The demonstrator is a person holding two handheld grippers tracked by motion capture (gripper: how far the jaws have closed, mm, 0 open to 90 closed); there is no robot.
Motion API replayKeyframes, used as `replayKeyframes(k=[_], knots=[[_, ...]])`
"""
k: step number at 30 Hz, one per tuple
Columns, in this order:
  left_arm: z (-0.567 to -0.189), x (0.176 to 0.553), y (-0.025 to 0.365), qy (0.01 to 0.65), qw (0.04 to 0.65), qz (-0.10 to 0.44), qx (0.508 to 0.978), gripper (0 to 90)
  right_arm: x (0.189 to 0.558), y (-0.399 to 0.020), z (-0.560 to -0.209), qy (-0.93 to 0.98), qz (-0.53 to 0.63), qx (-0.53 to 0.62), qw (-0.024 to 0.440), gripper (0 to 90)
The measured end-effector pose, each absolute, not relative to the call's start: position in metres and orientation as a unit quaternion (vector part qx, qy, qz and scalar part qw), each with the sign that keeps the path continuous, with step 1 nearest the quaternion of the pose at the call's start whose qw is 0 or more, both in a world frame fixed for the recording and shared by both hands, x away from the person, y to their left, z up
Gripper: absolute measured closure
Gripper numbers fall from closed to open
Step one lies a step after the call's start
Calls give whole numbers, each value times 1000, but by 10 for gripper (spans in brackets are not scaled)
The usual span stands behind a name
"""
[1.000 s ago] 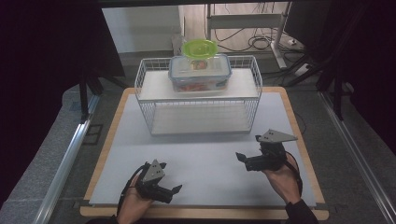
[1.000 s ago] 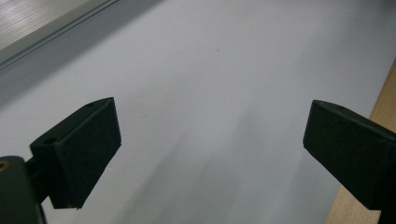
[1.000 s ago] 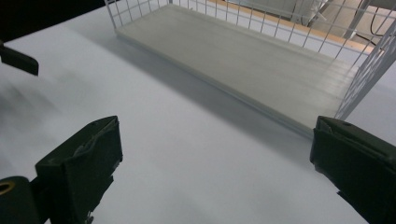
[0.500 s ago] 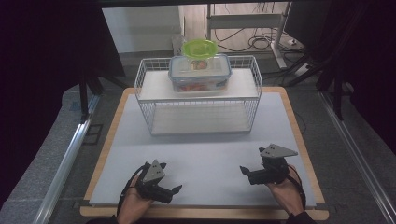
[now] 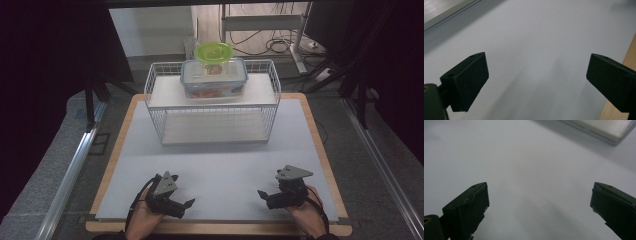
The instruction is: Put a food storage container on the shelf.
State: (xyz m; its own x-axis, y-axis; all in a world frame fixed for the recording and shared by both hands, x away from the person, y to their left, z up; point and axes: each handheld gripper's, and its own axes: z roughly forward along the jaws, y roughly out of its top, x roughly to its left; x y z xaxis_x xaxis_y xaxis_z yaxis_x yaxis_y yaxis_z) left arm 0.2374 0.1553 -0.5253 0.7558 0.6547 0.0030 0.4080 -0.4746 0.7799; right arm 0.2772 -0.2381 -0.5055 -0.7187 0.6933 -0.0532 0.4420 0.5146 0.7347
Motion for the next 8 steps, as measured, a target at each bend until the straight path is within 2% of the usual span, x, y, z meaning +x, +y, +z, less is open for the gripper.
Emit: replayKeyframes(k=[8], knots=[[-526, 238, 155, 315, 401, 151, 847, 39, 278, -236, -511, 857, 354, 335, 166, 14]])
